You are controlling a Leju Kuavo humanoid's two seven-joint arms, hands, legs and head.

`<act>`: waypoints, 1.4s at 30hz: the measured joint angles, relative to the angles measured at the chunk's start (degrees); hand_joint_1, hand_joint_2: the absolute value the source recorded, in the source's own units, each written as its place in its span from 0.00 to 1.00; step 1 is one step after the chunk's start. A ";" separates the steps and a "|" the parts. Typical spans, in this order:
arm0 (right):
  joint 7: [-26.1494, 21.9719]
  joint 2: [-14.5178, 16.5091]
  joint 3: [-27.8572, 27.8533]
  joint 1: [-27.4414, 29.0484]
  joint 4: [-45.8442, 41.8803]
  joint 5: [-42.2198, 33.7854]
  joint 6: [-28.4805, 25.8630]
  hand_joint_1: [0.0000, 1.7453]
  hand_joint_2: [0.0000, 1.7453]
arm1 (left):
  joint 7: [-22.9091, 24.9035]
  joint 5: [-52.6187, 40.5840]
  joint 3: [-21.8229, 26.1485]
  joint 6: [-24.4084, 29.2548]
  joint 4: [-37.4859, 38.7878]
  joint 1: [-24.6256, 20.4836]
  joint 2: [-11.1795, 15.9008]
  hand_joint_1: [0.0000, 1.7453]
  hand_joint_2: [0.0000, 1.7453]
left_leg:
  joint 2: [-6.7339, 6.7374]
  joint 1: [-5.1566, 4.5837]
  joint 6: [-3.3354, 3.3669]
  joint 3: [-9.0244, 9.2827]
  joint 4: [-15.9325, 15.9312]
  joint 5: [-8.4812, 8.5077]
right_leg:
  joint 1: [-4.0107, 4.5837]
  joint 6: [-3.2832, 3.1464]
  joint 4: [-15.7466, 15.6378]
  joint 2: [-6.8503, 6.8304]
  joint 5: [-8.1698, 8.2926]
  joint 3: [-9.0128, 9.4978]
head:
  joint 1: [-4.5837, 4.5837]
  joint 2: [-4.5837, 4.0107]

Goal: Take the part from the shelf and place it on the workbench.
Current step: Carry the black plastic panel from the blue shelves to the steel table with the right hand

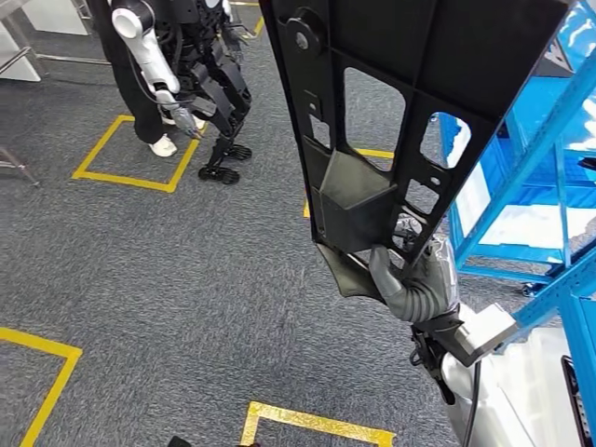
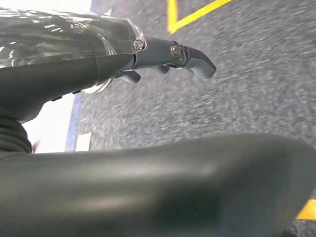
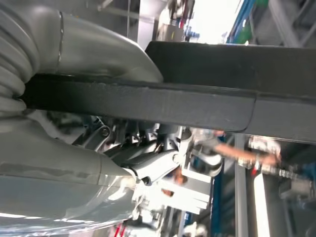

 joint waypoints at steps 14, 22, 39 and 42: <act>-0.11 -0.14 0.19 0.40 -0.14 -0.01 -0.01 1.00 1.00 | 0.41 -0.16 0.00 -0.51 0.00 -0.06 -0.10 0.00 1.00 | 0.58 -1.04 3.38 8.60 -16.15 6.47 | 0.08 1.79 12.15 1.05 -7.71 -4.07 | 0.09 0.00; -0.10 -0.34 0.15 1.11 -0.18 -0.07 -0.01 1.00 1.00 | 0.06 -0.14 0.00 -0.68 0.00 -0.02 -0.26 0.00 1.00 | -4.72 -0.70 2.30 8.71 -15.28 5.54 | -0.23 1.87 0.60 5.73 1.01 -1.55 | 0.05 0.00; -0.14 -0.32 0.21 1.62 -0.59 -0.16 0.01 1.00 1.00 | 0.49 -0.58 0.02 -0.64 0.00 0.22 -0.26 0.00 1.00 | 3.62 -1.19 2.14 6.87 -14.52 6.33 | -0.01 2.03 -0.31 -4.42 -2.21 2.29 | -0.07 0.00; -0.17 -0.26 0.14 1.46 -0.72 -0.27 0.01 1.00 1.00 | 0.46 -0.59 0.02 -0.50 0.00 0.14 -0.27 0.00 1.00 | 1.99 -0.70 2.77 7.93 -15.38 6.33 | -0.26 2.46 3.31 -1.35 -4.73 1.41 | -0.02 0.00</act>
